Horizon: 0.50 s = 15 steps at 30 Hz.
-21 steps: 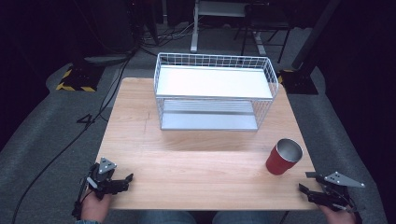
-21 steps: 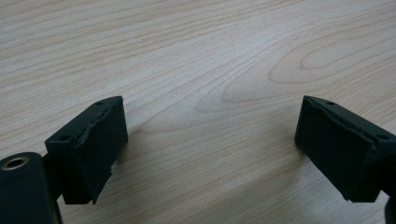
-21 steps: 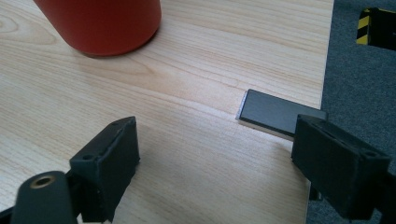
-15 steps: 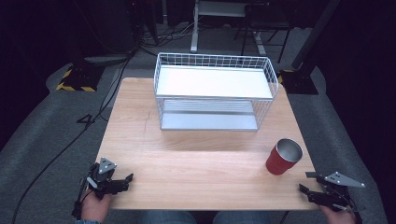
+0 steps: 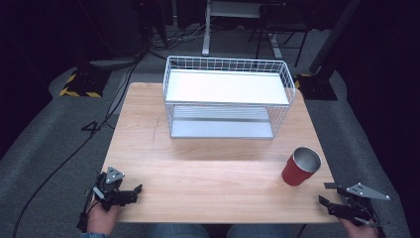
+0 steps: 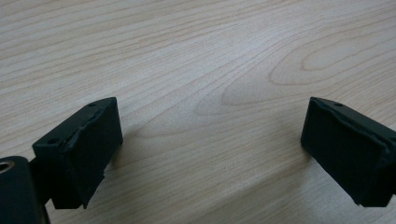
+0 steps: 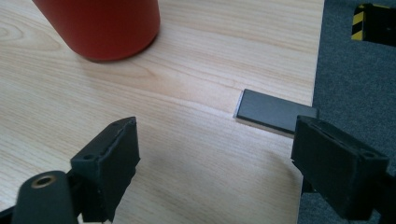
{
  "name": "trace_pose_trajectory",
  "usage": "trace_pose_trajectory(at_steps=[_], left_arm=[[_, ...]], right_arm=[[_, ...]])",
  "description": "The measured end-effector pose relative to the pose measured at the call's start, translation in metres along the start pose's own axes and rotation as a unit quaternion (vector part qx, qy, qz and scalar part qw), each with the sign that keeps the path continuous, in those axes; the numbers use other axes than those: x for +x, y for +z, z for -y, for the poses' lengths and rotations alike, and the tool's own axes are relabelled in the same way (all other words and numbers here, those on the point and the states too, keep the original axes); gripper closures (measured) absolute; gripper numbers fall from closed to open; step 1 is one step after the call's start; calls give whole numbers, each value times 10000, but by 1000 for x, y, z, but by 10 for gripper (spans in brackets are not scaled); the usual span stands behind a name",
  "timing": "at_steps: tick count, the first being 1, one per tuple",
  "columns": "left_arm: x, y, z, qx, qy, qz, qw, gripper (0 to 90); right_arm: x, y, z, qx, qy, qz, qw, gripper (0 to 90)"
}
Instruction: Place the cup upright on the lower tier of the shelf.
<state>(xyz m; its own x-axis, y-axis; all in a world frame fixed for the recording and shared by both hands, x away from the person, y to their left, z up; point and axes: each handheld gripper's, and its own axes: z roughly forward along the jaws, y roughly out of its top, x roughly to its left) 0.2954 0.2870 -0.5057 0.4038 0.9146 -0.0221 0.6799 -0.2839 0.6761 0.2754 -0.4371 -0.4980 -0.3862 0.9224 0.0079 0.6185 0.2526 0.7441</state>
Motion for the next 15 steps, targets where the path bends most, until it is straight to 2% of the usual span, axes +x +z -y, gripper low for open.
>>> trace_pose_trajectory(at_steps=[8, 13, 15], left_arm=[[0, 0, 0, 0, -2, 0, 10000, 59], [0, 0, 0, -2, -4, -1, 10000, 59], [0, 0, 0, 0, -1, 0, 10000, 59]], right_arm=[[4, -6, -4, -174, 1, -8, 9998, 140], [9, -11, -7, -315, 33, 99, 9994, 0], [12, -13, -8, -393, 11, 88, 9992, 0]])
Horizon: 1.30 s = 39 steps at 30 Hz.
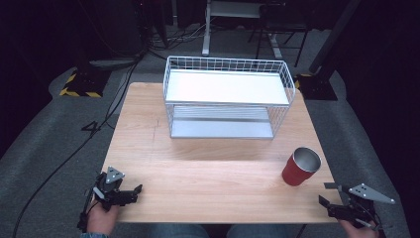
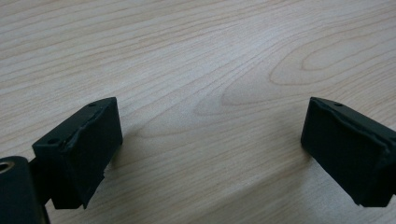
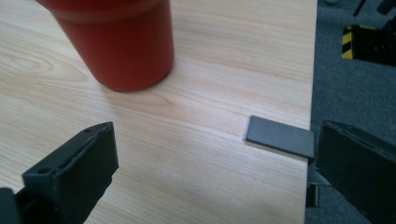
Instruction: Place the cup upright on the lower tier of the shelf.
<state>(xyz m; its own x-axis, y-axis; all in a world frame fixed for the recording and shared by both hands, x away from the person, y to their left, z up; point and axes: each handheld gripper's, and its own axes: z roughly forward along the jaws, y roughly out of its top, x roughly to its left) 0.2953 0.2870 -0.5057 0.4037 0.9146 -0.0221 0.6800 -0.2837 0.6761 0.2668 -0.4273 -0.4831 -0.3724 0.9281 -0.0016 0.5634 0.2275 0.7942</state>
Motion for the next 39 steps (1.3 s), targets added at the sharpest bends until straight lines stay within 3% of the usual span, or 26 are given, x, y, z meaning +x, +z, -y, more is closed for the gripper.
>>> trace_pose_trajectory(at_steps=[4, 9, 16, 30, 39], left_arm=[[0, 0, 0, 1, 2, 0, 10000, 59], [0, 0, 0, -2, -2, 0, 10000, 59], [0, 0, 0, -3, -4, 0, 10000, 59], [0, 0, 0, -2, -4, 1, 10000, 59], [0, 0, 0, 0, 5, 5, 10000, 58]], right_arm=[[6, -6, -2, -193, -43, 51, 9998, 0], [17, -13, -4, -394, -77, -71, 9992, 0], [30, -15, -9, -637, -57, 1, 9980, 0], [53, 4, -25, -938, 43, 45, 9956, 0], [57, 17, -32, -1004, 183, 130, 9947, 0]])
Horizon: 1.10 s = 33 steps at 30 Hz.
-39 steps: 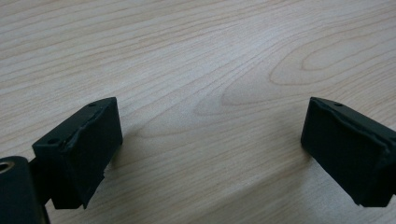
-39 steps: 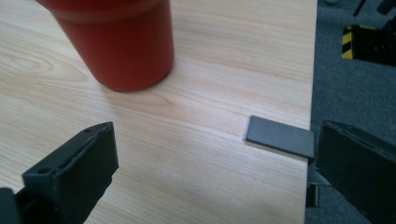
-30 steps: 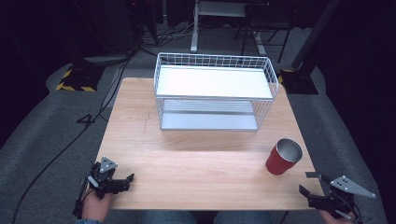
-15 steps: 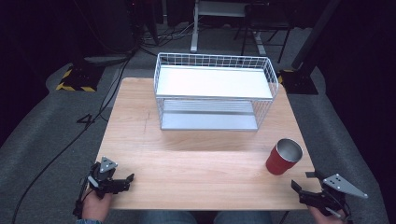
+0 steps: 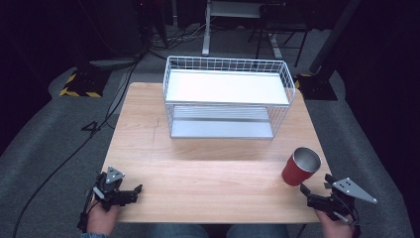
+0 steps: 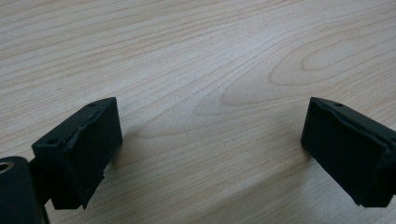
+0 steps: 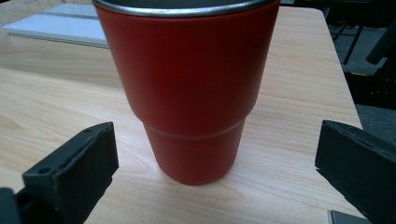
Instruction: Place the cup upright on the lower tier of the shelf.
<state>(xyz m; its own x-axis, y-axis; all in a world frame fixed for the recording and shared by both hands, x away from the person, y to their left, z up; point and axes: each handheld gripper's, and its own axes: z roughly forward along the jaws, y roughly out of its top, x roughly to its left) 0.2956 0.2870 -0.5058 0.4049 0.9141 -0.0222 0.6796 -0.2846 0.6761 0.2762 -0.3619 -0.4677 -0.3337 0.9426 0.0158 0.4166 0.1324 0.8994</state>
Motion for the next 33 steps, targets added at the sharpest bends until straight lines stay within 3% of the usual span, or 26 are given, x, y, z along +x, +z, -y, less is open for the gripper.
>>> trace_pose_trajectory(at_steps=[10, 33], left_arm=[[0, 0, 0, -3, -15, 4, 10000, 53], [0, 1, 0, -2, -13, 4, 10000, 52]], right_arm=[[3, 26, 0, 125, 110, 77, 9998, 0], [11, 67, 3, 306, 141, -217, 9992, 29]])
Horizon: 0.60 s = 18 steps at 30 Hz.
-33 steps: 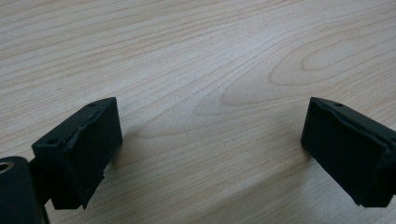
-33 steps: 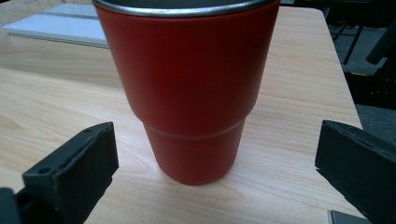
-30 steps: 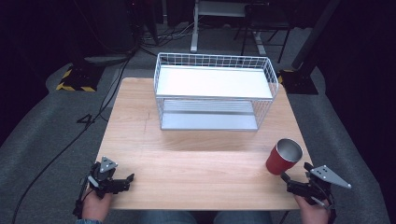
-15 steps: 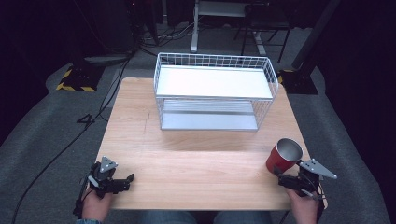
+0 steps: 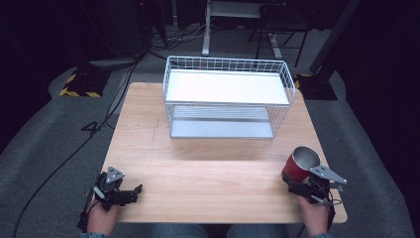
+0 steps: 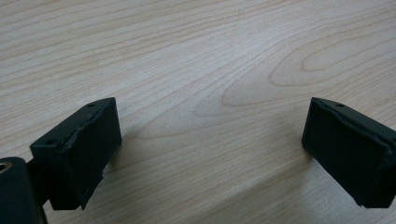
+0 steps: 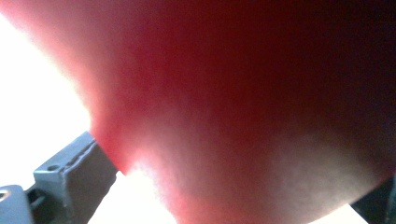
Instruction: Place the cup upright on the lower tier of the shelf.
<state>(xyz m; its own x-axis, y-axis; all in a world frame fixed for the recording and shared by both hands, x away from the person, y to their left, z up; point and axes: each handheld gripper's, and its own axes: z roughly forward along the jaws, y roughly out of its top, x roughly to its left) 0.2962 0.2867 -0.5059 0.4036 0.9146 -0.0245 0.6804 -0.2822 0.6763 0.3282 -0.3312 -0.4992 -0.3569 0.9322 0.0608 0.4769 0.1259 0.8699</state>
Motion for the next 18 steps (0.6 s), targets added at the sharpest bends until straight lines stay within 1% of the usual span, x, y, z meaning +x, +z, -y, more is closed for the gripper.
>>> trace_pose_trajectory(at_steps=[1, 2, 4, 5, 6, 8, 13, 18], left_arm=[[0, 0, 0, 0, 0, 0, 10000, 52], [0, 0, 0, 1, 0, 1, 10000, 52], [0, 0, 0, 1, 1, 4, 10000, 52], [0, 0, 0, 0, -1, 6, 10000, 52], [0, 0, 0, -1, -1, 4, 10000, 52], [0, 0, 0, 2, 1, 2, 10000, 52], [0, 0, 0, 3, -4, 7, 10000, 52], [0, 0, 0, 3, -2, 7, 10000, 51]], right_arm=[[0, 0, 0, 0, 0, 0, 10000, 29], [0, 1, 0, 11, -45, 0, 10000, 63], [1, 1, -1, 5, -46, 16, 10000, 67], [1, 2, -1, 19, -33, 143, 9999, 143], [2, 2, -1, 10, -22, 188, 9998, 159], [1, 2, -1, 8, -30, 155, 9999, 161], [2, 2, -1, 23, -71, 177, 9998, 167], [4, 3, -2, 25, -82, 127, 9999, 168]])
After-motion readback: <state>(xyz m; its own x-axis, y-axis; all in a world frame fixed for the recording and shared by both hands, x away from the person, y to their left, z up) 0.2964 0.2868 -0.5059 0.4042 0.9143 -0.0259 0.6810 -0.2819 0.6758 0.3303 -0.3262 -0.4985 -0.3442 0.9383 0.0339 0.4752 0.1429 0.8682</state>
